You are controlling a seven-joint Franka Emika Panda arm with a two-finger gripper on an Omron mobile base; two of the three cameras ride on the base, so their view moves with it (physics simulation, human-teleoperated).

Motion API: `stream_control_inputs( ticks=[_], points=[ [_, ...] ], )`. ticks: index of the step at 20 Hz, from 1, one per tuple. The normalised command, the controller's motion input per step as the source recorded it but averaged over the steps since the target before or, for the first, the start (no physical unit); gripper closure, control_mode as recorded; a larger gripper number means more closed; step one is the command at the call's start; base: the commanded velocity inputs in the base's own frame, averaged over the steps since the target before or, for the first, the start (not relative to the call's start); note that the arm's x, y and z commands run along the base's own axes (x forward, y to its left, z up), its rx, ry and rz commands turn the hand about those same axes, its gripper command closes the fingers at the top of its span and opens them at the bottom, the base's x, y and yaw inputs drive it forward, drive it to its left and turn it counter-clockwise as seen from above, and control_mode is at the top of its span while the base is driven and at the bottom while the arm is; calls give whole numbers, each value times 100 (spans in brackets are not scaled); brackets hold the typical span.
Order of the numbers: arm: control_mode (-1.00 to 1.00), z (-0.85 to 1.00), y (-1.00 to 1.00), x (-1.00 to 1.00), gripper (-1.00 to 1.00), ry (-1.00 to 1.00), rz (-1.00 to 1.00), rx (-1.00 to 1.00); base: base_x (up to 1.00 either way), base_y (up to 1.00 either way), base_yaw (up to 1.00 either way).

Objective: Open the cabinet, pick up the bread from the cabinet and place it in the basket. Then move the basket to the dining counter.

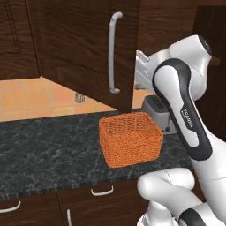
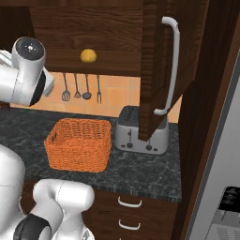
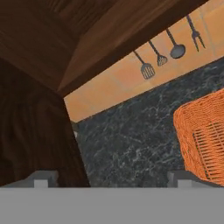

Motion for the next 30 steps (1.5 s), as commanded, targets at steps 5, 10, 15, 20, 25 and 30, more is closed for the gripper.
stream_control_inputs(
  ticks=[5, 10, 15, 20, 25, 30],
  points=[
    [-100, 0, 100, -83, -100, -15, 23, -29, 0, 0, 0],
    [-100, 6, 30, -15, -100, -5, -3, -8, 0, 0, 0],
    [-100, 27, -96, 10, -100, -16, -16, -9, 0, 0, 0],
    [-100, 35, -68, 43, -100, -21, -17, -20, 0, 0, 0],
    [-100, 55, -59, 72, -100, -17, -18, -5, 0, 0, 0],
    [-100, 17, -59, 91, -100, 3, -12, 0, 0, 0, 0]
  ],
)
